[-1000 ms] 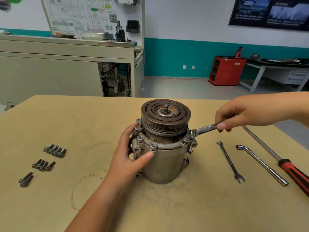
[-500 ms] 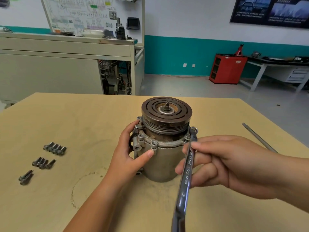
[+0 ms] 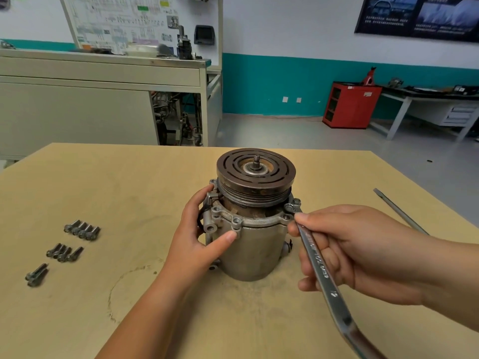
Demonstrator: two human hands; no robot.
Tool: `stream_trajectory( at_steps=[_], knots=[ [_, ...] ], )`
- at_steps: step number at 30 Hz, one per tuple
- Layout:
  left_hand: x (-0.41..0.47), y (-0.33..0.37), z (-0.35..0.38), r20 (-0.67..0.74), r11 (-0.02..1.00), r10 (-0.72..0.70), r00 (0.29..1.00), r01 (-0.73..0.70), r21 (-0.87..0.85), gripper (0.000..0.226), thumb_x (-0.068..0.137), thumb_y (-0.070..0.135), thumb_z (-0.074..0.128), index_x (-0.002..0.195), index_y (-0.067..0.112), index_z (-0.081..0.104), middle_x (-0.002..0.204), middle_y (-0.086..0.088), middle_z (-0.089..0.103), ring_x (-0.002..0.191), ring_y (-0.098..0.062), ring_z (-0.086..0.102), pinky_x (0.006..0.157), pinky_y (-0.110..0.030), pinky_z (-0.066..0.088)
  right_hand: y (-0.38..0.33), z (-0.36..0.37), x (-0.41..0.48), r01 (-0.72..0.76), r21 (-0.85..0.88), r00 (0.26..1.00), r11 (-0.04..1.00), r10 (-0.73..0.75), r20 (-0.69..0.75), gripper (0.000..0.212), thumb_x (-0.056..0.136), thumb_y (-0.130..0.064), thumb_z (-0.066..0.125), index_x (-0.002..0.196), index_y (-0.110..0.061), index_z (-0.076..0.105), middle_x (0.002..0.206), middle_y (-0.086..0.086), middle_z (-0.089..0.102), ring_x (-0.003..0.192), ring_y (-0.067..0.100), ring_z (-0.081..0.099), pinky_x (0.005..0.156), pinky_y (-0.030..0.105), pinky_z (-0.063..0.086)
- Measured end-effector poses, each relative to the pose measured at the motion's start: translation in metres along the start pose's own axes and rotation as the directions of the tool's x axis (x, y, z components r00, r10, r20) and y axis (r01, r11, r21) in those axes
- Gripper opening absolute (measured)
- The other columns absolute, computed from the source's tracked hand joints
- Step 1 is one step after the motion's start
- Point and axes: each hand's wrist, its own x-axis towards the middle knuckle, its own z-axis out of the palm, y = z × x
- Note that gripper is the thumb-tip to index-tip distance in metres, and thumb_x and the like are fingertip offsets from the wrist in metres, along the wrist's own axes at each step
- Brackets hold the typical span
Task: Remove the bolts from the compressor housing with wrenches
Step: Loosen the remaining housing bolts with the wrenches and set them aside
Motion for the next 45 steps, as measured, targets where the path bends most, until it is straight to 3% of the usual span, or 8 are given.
stream_trajectory(
  at_steps=[5, 9, 13, 17, 21, 32, 37, 45],
  knots=[
    [0.0, 0.0, -0.001, 0.003, 1.0, 0.001, 1.0, -0.001, -0.008, 0.076, 0.067, 0.049, 0.071, 0.135, 0.044, 0.038, 0.136, 0.022, 0.049, 0.123, 0.001, 0.05, 0.091, -0.009, 0.041, -0.011, -0.019, 0.005, -0.057, -0.244, 0.978, 0.968, 0.104, 0.182, 0.025, 0.085, -0.034, 0.047, 0.08, -0.01, 0.053, 0.045, 0.009, 0.057, 0.037, 0.016, 0.056, 0.053, 0.031, 0.053],
    [0.0, 0.0, -0.001, 0.006, 1.0, -0.013, 1.0, 0.013, -0.004, 0.076, 0.066, 0.051, 0.07, 0.135, 0.046, 0.038, 0.139, 0.018, 0.048, 0.125, -0.001, 0.049, 0.091, -0.009, 0.041, -0.055, -0.057, 0.013, -0.034, -0.824, 0.945, 0.565, 0.287, 0.157, 0.038, 0.08, -0.053, 0.048, 0.071, -0.016, 0.054, 0.054, -0.002, 0.06, 0.048, 0.012, 0.056, 0.058, 0.025, 0.05],
    [0.0, 0.001, 0.0, -0.002, 1.0, -0.015, 1.0, 0.015, -0.001, 0.074, 0.065, 0.05, 0.07, 0.132, 0.051, 0.038, 0.135, 0.025, 0.048, 0.123, 0.002, 0.049, 0.09, -0.008, 0.041, -0.077, -0.077, 0.03, 0.061, -0.99, 0.996, 0.129, -0.07, 0.052, 0.053, 0.06, -0.075, 0.042, 0.071, -0.028, 0.065, 0.052, -0.015, 0.055, 0.047, -0.002, 0.047, 0.057, 0.021, 0.037],
    [-0.001, 0.003, 0.0, -0.003, 1.0, -0.013, 1.0, 0.013, -0.004, 0.074, 0.065, 0.05, 0.069, 0.133, 0.048, 0.038, 0.135, 0.025, 0.049, 0.122, 0.003, 0.05, 0.089, -0.007, 0.04, -0.074, -0.09, 0.038, 0.16, -0.982, 0.958, 0.096, -0.254, 0.132, 0.045, 0.059, -0.076, 0.041, 0.072, -0.04, 0.065, 0.063, -0.02, 0.058, 0.056, -0.001, 0.049, 0.056, 0.023, 0.035],
    [-0.001, 0.004, 0.001, -0.001, 1.0, -0.02, 1.0, 0.02, 0.001, 0.076, 0.065, 0.051, 0.069, 0.134, 0.046, 0.038, 0.139, 0.018, 0.047, 0.122, 0.004, 0.049, 0.089, -0.006, 0.04, -0.069, -0.11, 0.019, 0.151, -0.97, 0.986, 0.193, -0.102, 0.133, 0.027, 0.061, -0.067, 0.05, 0.08, -0.052, 0.063, 0.076, -0.022, 0.066, 0.073, -0.004, 0.061, 0.065, 0.018, 0.042],
    [0.0, 0.002, 0.0, 0.004, 1.0, -0.012, 1.0, 0.012, 0.009, 0.075, 0.067, 0.051, 0.069, 0.134, 0.045, 0.037, 0.141, 0.015, 0.046, 0.124, 0.001, 0.049, 0.09, -0.008, 0.04, 0.021, -0.02, -0.003, 0.075, -0.268, 0.96, 0.96, 0.003, 0.28, 0.024, 0.085, -0.035, 0.054, 0.091, -0.013, 0.047, 0.088, 0.007, 0.075, 0.069, 0.014, 0.07, 0.066, 0.021, 0.054],
    [0.0, 0.002, 0.0, 0.001, 1.0, 0.005, 1.0, -0.005, 0.023, 0.076, 0.067, 0.05, 0.07, 0.136, 0.042, 0.037, 0.139, 0.011, 0.048, 0.123, -0.001, 0.05, 0.09, -0.008, 0.04, 0.017, 0.011, -0.002, 0.038, 0.171, 0.991, 0.984, -0.06, 0.123, 0.031, 0.067, -0.029, 0.054, 0.089, -0.007, 0.056, 0.078, 0.02, 0.072, 0.05, 0.019, 0.067, 0.047, 0.025, 0.054],
    [0.0, 0.0, 0.0, -0.007, 0.999, 0.016, 1.0, -0.016, 0.03, 0.075, 0.068, 0.051, 0.069, 0.135, 0.043, 0.037, 0.138, 0.015, 0.048, 0.122, 0.002, 0.05, 0.089, -0.007, 0.04, 0.003, 0.012, 0.008, 0.047, 0.196, 0.997, 0.98, -0.058, 0.055, 0.02, 0.083, -0.024, 0.051, 0.086, -0.006, 0.057, 0.057, 0.017, 0.066, 0.037, 0.018, 0.061, 0.034, 0.021, 0.047]
  ],
)
